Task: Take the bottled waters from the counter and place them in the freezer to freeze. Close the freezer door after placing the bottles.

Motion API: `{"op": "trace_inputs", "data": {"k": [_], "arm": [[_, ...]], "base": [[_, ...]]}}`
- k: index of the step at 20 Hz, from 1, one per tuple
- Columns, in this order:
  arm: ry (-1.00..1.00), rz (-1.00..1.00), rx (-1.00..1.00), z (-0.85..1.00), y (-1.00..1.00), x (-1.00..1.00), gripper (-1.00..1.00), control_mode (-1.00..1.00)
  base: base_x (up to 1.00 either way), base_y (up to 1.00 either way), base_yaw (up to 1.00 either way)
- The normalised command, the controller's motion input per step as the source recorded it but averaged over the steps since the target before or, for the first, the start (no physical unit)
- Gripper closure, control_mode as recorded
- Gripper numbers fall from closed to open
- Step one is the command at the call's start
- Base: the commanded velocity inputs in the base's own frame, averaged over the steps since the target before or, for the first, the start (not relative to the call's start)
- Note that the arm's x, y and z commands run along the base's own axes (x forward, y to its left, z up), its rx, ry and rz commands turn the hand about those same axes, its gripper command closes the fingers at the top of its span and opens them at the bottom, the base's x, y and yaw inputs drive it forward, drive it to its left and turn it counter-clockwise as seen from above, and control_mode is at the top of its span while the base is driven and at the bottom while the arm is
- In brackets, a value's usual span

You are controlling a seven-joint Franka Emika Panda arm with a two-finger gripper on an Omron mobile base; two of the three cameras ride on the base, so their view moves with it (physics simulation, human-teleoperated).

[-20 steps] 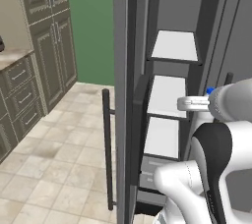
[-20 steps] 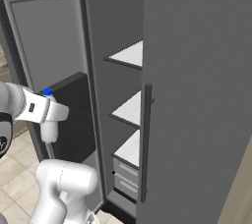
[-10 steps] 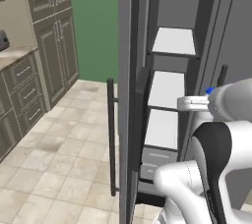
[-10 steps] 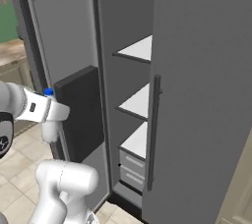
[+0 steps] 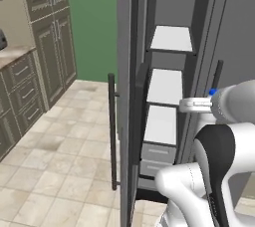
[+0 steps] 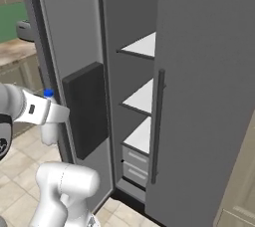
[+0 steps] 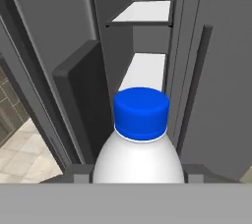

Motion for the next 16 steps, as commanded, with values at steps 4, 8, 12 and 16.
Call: {"op": "trace_inputs", "data": {"k": [4, 8, 12, 16], "arm": [[0.0, 0.0, 0.0, 0.0, 0.0, 0.0, 1.0, 1.0], [0.0, 0.0, 0.0, 0.0, 0.0, 0.0, 1.0, 1.0], [0.0, 0.0, 0.0, 0.0, 0.0, 0.0, 1.0, 1.0], [0.0, 0.0, 0.0, 0.0, 0.0, 0.0, 1.0, 1.0]], "base": [[0.0, -0.31, -0.17], [0.0, -0.27, -0.17], [0.12, -0.28, -0.15], [0.28, -0.31, -0.09]]}}
